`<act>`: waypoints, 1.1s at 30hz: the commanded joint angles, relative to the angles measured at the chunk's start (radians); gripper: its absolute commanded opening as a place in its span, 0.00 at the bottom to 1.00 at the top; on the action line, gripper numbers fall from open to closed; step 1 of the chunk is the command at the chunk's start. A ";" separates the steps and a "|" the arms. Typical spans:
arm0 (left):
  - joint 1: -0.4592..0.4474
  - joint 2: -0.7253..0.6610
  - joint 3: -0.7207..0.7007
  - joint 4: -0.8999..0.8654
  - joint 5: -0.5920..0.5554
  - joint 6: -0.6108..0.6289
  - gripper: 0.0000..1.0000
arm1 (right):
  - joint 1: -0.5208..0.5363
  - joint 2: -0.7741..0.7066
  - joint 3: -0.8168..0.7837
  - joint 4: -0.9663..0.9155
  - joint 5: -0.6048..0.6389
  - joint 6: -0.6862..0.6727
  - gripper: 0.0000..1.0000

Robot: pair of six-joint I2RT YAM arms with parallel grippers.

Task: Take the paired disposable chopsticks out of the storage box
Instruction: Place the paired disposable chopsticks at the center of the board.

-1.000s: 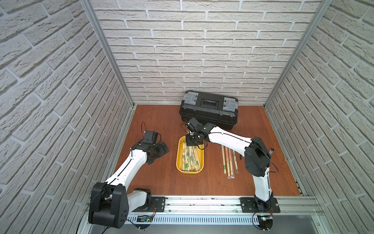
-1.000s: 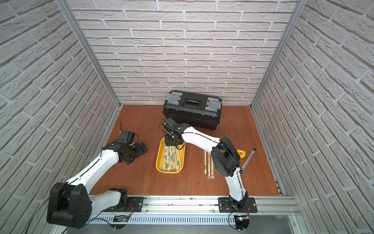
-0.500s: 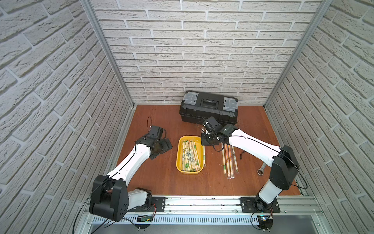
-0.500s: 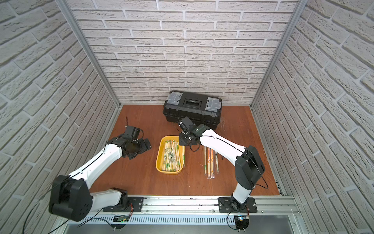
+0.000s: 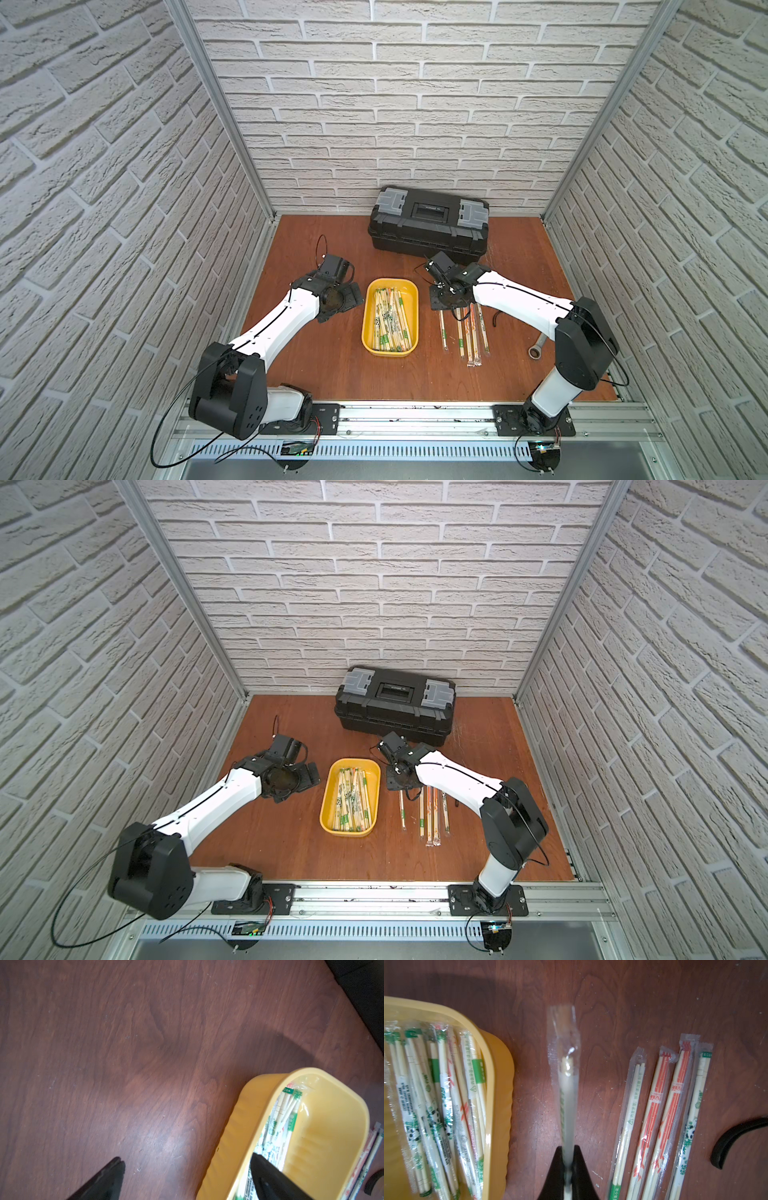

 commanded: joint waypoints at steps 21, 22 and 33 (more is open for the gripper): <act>-0.009 -0.002 -0.034 0.023 0.007 -0.017 0.98 | -0.038 0.092 -0.071 0.017 0.069 -0.014 0.03; -0.012 -0.002 -0.033 0.025 0.007 -0.018 0.98 | -0.040 0.097 -0.074 0.020 0.069 -0.014 0.03; -0.024 0.001 -0.015 -0.002 -0.005 -0.031 0.98 | -0.060 0.118 -0.082 0.053 0.052 -0.029 0.15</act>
